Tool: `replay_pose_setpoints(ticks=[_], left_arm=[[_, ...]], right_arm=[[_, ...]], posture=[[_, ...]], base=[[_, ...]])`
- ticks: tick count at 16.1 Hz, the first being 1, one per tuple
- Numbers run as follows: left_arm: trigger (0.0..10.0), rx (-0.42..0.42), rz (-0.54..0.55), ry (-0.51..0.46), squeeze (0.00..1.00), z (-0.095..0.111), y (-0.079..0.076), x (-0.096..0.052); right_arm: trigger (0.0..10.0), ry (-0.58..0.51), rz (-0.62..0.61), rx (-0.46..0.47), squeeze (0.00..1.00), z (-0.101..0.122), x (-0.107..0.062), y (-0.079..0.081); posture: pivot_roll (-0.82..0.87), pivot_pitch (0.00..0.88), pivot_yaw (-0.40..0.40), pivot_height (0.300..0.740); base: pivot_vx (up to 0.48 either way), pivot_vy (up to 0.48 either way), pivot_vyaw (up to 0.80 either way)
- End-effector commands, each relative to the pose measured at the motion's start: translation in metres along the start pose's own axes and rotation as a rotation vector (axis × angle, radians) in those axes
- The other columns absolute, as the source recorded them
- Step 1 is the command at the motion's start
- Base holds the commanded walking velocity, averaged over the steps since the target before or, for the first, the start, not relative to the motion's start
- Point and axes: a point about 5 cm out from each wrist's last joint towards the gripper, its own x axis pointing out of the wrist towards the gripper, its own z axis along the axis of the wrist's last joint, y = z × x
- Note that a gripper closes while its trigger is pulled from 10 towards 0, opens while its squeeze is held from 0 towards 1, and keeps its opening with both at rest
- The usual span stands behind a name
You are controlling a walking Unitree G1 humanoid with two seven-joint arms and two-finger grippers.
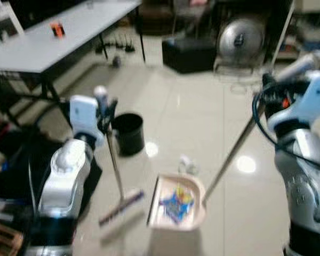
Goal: Sweep floor
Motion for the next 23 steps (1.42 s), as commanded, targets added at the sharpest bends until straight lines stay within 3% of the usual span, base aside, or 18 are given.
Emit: replay_pose_setpoints(ticks=[1, 3, 9, 11, 18, 23], left_arm=[[10.0, -0.019, -0.002, -0.017, 0.00, 0.007, -0.008, 0.005], [10.0, -0.016, 0.001, -0.022, 0.00, 0.006, -0.010, 0.003], [10.0, 0.025, 0.096, -0.043, 0.00, 0.007, 0.006, -0.011], [10.0, 0.027, 0.100, -0.056, 0.00, 0.011, 0.006, -0.012], [10.0, 0.062, 0.072, -0.080, 0.00, 0.017, 0.004, -0.011], [10.0, 0.043, 0.097, -0.072, 0.00, 0.014, 0.005, -0.013]], right_arm=[[10.0, -0.044, 0.004, 0.007, 0.00, 0.010, 0.005, -0.001], [10.0, -0.051, 0.028, 0.017, 0.00, 0.015, 0.011, 0.001], [10.0, -0.047, 0.055, 0.033, 0.00, 0.021, 0.020, 0.003], [10.0, -0.052, 0.058, 0.032, 0.00, 0.023, 0.023, 0.005], [10.0, -0.082, 0.048, 0.076, 0.00, 0.026, 0.031, 0.006], [10.0, -0.092, 0.038, 0.081, 0.00, 0.030, 0.031, 0.001]], posture=[[-0.01, 0.000, 0.092, 0.740], [0.00, 0.000, 0.074, 0.740], [0.01, 0.000, 0.046, 0.740], [0.02, 0.000, 0.035, 0.740], [0.02, 0.000, 0.041, 0.740], [0.01, 0.000, 0.039, 0.740]], base=[[0.000, 0.000, 0.00], [0.000, 0.000, 0.00], [0.042, 0.000, 0.13], [0.341, 0.000, 0.80], [0.396, 0.000, 0.00], [0.470, 0.000, 0.00]])
